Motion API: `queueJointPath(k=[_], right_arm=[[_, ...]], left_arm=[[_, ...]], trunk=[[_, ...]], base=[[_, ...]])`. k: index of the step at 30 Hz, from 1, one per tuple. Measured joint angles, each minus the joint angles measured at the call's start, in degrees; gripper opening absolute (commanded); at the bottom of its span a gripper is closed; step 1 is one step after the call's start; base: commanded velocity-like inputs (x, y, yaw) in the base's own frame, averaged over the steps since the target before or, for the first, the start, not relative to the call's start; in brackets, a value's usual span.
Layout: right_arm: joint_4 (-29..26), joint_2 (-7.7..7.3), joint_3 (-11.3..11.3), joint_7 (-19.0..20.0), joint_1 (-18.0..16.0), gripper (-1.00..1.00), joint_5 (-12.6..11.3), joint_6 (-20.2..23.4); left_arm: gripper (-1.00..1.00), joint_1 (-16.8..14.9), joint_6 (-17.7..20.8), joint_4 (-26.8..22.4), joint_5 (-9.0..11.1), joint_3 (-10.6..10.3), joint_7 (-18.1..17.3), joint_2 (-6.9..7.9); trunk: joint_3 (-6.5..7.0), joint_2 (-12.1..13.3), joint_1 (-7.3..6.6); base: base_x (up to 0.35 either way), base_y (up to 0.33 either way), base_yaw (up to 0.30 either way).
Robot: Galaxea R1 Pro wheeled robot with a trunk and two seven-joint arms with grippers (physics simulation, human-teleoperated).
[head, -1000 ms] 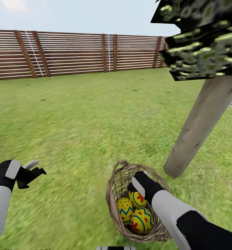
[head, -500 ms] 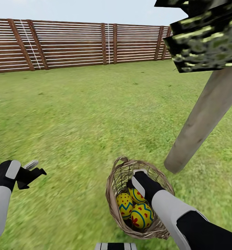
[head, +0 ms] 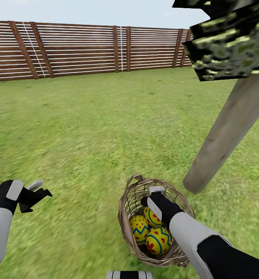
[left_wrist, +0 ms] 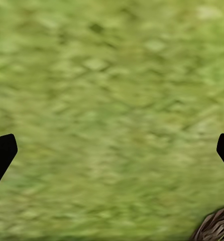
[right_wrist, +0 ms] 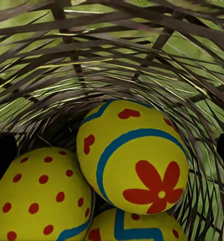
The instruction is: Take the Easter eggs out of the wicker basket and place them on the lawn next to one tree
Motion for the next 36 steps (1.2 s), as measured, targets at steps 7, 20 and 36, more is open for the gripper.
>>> queueJointPath(k=[7,20,36], right_arm=[[1.1,0.0,0.0,0.0,0.0,1.0,-0.1,-0.3],[3.7,0.0,0.0,0.0,0.1,1.0,-0.2,-2.9],[5.4,0.0,0.0,0.1,0.1,1.0,-0.2,-5.2]], left_arm=[[1.0,0.0,0.0,0.0,0.0,0.0,0.0,0.02],[1.0,0.0,0.0,0.0,0.0,0.1,0.0,0.03],[1.0,0.0,0.0,0.0,0.0,0.1,0.0,0.02]], trunk=[[-0.44,0.0,0.05],[-2.0,-0.1,0.23],[-3.33,-0.2,0.39]], base=[[0.0,0.0,0.0],[0.0,0.0,0.0],[0.0,0.0,0.0]])
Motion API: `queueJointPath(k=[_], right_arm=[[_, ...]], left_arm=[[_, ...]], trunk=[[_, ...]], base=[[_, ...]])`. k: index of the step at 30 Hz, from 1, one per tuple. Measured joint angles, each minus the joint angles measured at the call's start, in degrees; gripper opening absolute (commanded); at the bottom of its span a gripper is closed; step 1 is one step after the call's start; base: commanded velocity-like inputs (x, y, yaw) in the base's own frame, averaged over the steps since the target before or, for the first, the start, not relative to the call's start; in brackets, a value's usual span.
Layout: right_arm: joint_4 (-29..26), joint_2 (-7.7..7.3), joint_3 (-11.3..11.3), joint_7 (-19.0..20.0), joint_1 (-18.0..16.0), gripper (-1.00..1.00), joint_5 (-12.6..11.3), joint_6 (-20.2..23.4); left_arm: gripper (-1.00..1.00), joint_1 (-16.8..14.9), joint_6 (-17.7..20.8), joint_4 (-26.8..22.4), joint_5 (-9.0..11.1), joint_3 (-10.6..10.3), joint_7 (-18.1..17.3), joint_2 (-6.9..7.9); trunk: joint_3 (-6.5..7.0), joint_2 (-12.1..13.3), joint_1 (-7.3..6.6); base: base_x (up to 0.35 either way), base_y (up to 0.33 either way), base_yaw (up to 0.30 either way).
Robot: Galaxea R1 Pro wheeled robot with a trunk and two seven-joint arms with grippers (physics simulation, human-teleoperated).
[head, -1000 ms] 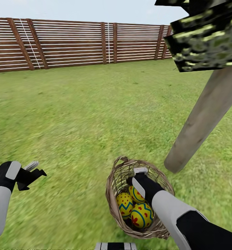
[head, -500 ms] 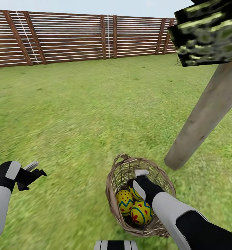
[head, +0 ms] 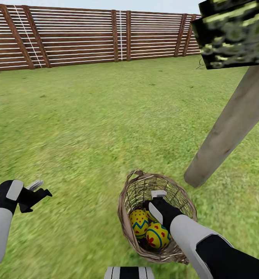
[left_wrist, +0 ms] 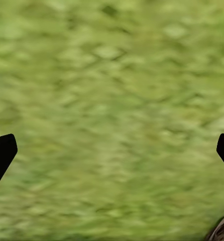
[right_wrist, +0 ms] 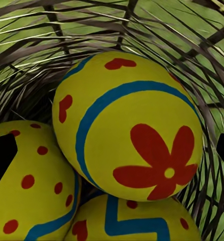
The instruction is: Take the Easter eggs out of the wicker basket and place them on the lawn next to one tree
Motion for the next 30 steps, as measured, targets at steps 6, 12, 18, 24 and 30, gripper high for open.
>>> queueJointPath(k=[6,12,18,24,30], right_arm=[[0.0,0.0,0.0,0.0,0.0,1.0,0.0,0.0],[0.0,0.0,0.0,0.0,0.0,1.0,0.1,-0.1],[-0.1,0.0,0.0,0.0,0.0,1.0,0.1,-0.1],[-0.1,0.0,0.0,0.0,0.0,1.0,0.2,-1.2],[0.0,0.0,0.0,0.0,0.0,1.0,0.2,-3.7]], left_arm=[[1.0,0.0,0.0,0.1,0.0,0.0,0.0,-0.06],[1.0,0.0,0.0,0.1,0.0,0.0,0.1,-0.08],[1.0,0.0,0.0,0.2,0.0,0.0,0.0,-0.15],[1.0,0.0,0.0,0.2,0.0,0.0,0.0,-0.16],[1.0,0.0,0.0,0.2,0.0,0.0,-0.1,-0.17]], trunk=[[-1.32,-0.1,0.16],[-1.55,-0.1,0.18],[-1.55,-0.1,0.18],[-1.55,-0.1,0.18],[-1.55,-0.1,0.18]], base=[[0.0,0.0,0.0],[0.0,0.0,0.0],[0.0,0.0,0.0],[0.0,0.0,0.0],[0.0,0.0,0.0]])
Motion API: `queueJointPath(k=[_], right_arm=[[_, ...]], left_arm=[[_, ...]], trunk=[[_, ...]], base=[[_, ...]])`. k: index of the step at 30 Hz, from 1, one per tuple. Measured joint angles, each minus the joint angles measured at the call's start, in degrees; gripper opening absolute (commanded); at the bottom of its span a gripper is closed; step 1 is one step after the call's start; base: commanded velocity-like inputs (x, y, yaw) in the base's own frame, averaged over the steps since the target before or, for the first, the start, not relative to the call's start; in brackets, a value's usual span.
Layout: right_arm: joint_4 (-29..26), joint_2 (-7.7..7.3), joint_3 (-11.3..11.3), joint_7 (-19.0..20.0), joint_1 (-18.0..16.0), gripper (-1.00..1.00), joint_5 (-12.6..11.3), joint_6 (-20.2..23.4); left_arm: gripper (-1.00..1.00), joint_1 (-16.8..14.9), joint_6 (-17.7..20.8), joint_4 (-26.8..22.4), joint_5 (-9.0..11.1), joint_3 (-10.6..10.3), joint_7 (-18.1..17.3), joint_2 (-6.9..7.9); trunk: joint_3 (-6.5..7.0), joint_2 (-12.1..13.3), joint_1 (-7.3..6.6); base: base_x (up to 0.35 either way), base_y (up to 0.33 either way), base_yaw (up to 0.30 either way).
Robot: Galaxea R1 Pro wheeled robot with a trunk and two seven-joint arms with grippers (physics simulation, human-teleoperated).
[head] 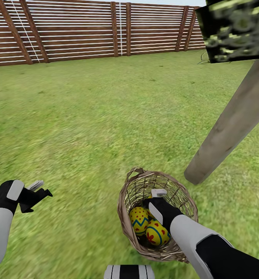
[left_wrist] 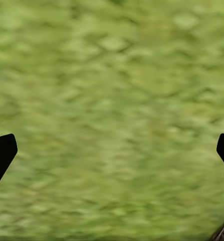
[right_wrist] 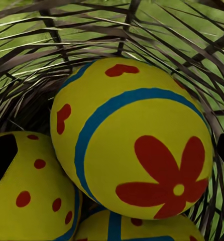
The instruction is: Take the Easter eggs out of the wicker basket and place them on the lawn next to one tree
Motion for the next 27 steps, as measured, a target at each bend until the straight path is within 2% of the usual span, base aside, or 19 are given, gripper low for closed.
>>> queueJointPath(k=[15,21,27], right_arm=[[0.2,-0.07,-0.1,0.0,0.0,1.0,0.1,-0.6],[0.4,-1.81,0.0,0.0,0.1,1.0,-0.1,-0.7],[0.7,-2.35,0.0,0.0,0.1,1.0,-0.1,-0.7]], left_arm=[[1.0,0.0,0.0,0.0,0.1,0.0,-0.1,-0.07],[1.0,0.0,0.0,0.0,0.1,0.0,-0.1,-0.08],[1.0,0.0,0.0,0.0,0.1,0.0,-0.1,-0.08]], trunk=[[0.0,0.0,0.0],[0.0,0.0,0.0],[0.0,0.0,0.0]], base=[[0.0,0.0,0.0],[0.0,0.0,0.0],[0.0,0.0,0.0]])
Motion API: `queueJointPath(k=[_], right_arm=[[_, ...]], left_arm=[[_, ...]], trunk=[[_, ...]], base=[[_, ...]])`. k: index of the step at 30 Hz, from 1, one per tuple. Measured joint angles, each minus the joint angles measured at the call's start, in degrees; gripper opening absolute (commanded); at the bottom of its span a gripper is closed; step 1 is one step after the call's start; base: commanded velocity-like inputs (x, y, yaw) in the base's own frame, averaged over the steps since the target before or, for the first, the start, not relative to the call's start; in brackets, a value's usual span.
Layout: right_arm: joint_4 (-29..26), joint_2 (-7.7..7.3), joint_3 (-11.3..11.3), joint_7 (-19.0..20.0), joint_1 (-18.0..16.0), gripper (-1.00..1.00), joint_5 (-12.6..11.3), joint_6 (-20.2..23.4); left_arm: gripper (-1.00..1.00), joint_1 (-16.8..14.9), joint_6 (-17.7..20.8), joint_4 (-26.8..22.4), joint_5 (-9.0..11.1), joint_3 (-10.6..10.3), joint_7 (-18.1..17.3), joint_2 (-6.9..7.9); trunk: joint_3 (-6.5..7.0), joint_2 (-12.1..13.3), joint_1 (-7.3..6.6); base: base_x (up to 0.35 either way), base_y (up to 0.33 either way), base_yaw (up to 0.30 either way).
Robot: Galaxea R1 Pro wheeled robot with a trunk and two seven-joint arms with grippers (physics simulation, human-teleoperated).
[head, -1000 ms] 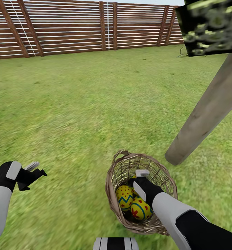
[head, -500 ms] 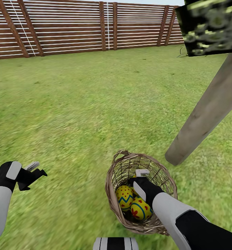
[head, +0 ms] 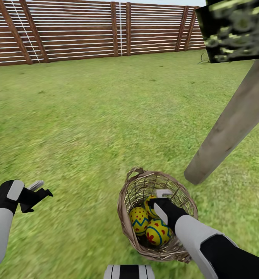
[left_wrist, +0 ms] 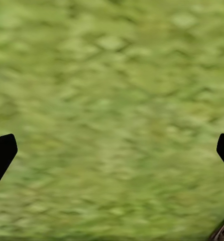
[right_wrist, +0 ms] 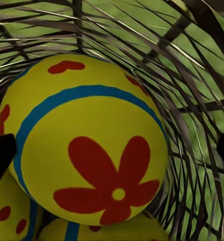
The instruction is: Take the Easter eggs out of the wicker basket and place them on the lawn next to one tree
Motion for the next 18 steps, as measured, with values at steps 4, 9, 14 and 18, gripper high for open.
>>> queueJointPath(k=[4,9,14,18], right_arm=[[0.0,-0.11,0.0,0.0,0.0,1.0,0.0,0.0],[0.1,-0.11,0.0,0.0,0.0,1.0,0.0,0.0],[0.1,-0.07,0.1,0.0,0.0,1.0,0.0,0.0],[0.1,0.07,0.1,0.0,0.0,1.0,0.0,0.0]], left_arm=[[1.0,0.0,0.0,0.0,0.0,0.0,0.0,-0.1],[1.0,0.0,0.0,0.0,0.0,0.0,0.0,-0.31],[1.0,0.0,0.0,0.0,0.0,0.0,0.0,-0.52],[1.0,0.0,0.0,0.0,0.0,0.0,0.0,-0.59]], trunk=[[0.0,0.0,0.0],[0.0,0.0,0.0],[0.0,0.0,0.0],[0.0,0.0,0.0]], base=[[0.0,0.0,0.0],[0.0,0.0,0.0],[0.0,0.0,0.0],[0.0,0.0,0.0]])
